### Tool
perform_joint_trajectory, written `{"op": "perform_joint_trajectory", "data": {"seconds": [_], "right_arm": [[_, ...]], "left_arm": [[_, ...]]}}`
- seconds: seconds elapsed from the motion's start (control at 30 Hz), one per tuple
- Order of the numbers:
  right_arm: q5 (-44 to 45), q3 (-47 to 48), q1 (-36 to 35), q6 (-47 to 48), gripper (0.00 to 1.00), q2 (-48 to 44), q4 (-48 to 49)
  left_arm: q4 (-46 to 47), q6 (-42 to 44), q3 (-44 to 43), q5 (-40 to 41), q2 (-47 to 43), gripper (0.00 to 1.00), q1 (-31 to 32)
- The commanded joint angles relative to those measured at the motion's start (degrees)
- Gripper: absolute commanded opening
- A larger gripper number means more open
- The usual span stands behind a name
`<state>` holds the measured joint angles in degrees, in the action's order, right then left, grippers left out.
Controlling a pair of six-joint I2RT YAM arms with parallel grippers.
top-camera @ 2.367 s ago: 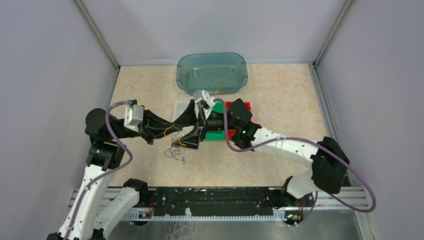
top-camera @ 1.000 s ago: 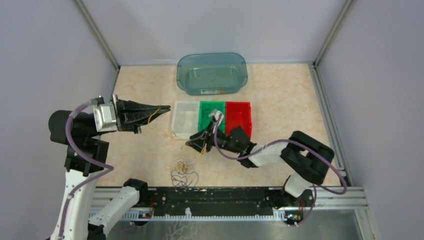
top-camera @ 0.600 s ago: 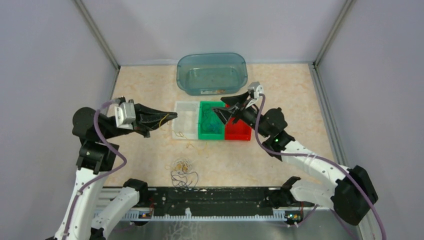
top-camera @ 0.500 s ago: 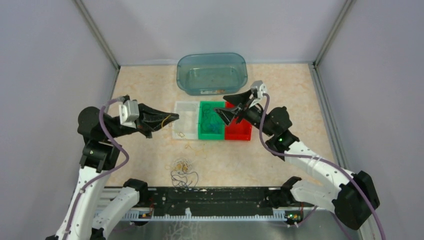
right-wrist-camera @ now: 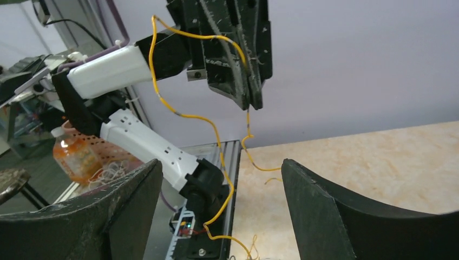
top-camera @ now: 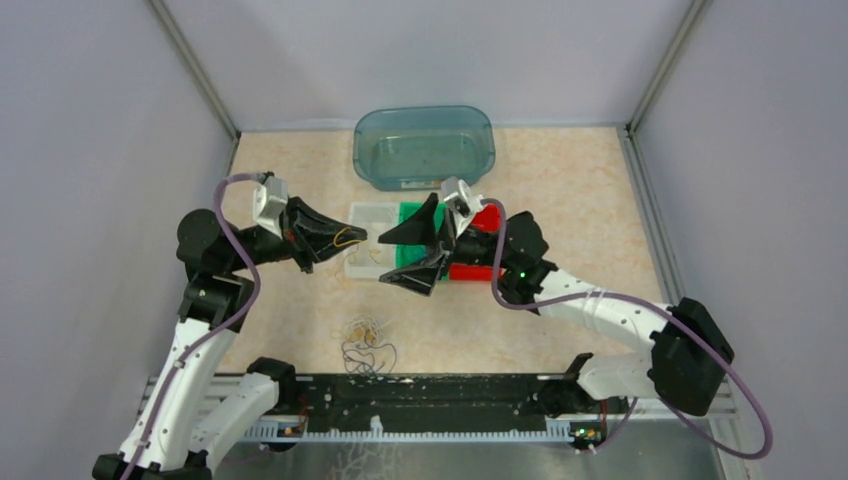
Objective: Untangle the cables
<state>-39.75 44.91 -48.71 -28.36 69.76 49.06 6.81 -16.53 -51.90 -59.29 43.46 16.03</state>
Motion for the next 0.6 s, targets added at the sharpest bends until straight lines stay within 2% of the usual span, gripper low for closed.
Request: {"op": "perform_joint_trajectory", "data": {"seconds": [0.0, 0.2, 0.3, 0.47, 0.57], "right_arm": [[-1.6, 3.7, -2.4, -1.6, 0.81, 3.1, 8.4], [-0.5, 6.6, -4.5, -7.0, 0.79, 9.5, 16.4], [-0.5, 8.4, -5.6, -9.9, 0.74, 13.0, 20.1], [-0.1, 9.7, -6.9, -12.7, 0.58, 16.6, 23.0], [0.7, 9.6, -6.9, -14.3, 0.42, 17.4, 25.3]], "left_arm": [[3.8, -6.4, 0.5, 0.0, -0.3, 0.0, 0.3], [5.1, -8.6, 0.6, -0.8, -0.2, 0.0, 0.3], [5.7, -8.9, 0.8, -1.1, 0.0, 0.0, 0.3], [6.9, -10.5, 0.9, -1.3, 0.2, 0.0, 0.3], [7.3, -11.5, 0.9, -1.4, 0.1, 0.0, 0.3]]}}
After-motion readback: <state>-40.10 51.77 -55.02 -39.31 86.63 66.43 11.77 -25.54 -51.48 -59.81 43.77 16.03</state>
